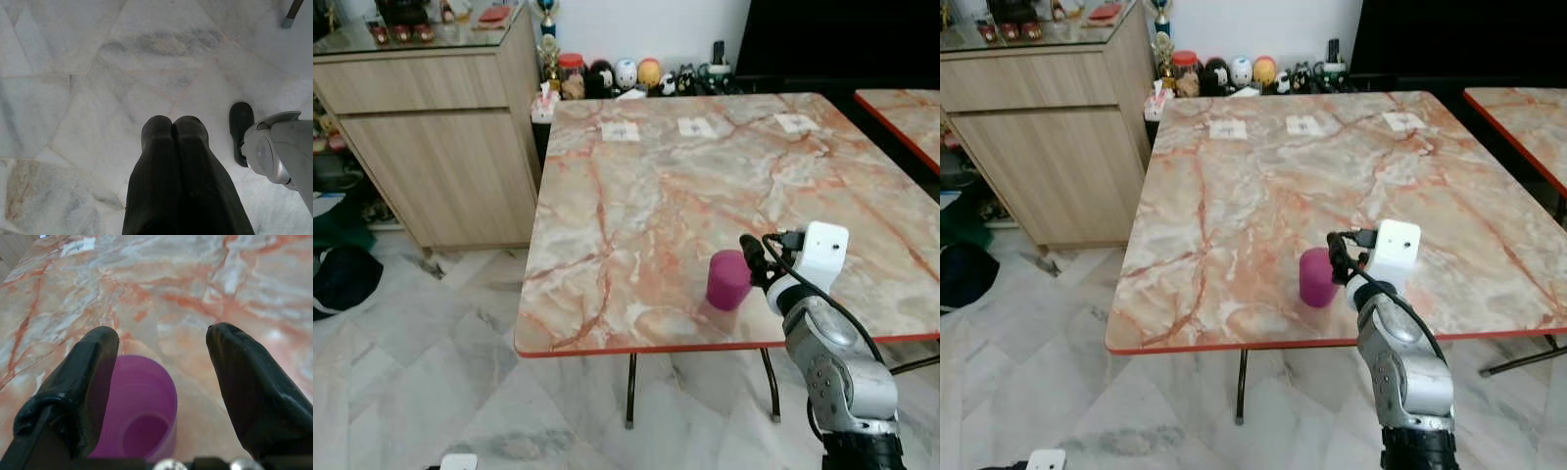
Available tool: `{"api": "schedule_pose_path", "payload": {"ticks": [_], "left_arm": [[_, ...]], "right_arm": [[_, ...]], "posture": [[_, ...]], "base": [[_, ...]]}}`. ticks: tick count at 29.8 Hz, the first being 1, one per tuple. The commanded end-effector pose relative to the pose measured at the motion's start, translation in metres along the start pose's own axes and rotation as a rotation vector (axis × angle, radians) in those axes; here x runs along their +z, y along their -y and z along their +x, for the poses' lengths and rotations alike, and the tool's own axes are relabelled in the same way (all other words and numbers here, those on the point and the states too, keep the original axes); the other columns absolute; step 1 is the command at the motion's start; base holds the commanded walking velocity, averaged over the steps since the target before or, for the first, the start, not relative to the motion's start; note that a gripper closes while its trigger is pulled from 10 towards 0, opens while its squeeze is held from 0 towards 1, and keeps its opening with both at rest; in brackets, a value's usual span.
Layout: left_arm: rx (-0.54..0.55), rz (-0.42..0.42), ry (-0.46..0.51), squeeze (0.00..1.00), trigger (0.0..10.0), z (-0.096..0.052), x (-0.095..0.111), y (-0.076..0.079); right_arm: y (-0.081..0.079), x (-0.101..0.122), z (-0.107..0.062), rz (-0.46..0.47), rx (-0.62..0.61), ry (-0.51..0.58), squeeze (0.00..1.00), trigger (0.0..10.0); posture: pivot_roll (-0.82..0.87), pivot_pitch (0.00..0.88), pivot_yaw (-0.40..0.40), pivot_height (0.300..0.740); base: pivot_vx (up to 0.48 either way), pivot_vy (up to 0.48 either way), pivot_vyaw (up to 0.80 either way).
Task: Setting the table
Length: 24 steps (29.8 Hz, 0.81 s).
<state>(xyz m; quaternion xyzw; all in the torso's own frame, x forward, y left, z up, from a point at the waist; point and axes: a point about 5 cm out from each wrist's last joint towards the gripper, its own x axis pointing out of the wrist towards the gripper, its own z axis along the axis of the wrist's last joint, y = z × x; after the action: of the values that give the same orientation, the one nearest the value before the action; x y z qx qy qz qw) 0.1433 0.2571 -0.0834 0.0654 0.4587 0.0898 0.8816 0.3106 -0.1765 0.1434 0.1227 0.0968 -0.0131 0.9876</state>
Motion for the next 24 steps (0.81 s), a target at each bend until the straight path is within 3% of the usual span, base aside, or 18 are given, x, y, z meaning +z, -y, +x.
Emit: {"api": "schedule_pose_path", "payload": {"ticks": [1,22,23,24], "left_arm": [[-0.002,-0.002,-0.025,0.00,10.0,-0.001,-0.007,0.001],[-0.003,0.003,-0.025,0.00,10.0,-0.001,-0.005,0.003],[-0.003,0.003,-0.025,0.00,10.0,-0.001,-0.005,0.003],[-0.003,0.003,-0.025,0.00,10.0,-0.001,-0.005,0.003]], "right_arm": [[0.003,-0.001,0.002,0.031,-0.017,-0.027,0.00,10.0],[0.005,-0.010,0.002,0.040,0.001,-0.123,0.00,10.0],[0.006,-0.011,0.002,0.038,-0.002,-0.127,0.00,8.9],[0.006,-0.012,0.002,0.038,-0.002,-0.129,0.00,2.0]], "posture": [[0.00,0.019,-0.002,0.740],[0.00,0.023,0.000,0.740],[0.00,0.022,0.000,0.740],[0.00,0.022,0.000,0.740]], "base": [[0.000,0.000,0.00],[0.000,0.000,0.00],[0.000,0.000,0.00],[0.000,0.000,0.00]]}}
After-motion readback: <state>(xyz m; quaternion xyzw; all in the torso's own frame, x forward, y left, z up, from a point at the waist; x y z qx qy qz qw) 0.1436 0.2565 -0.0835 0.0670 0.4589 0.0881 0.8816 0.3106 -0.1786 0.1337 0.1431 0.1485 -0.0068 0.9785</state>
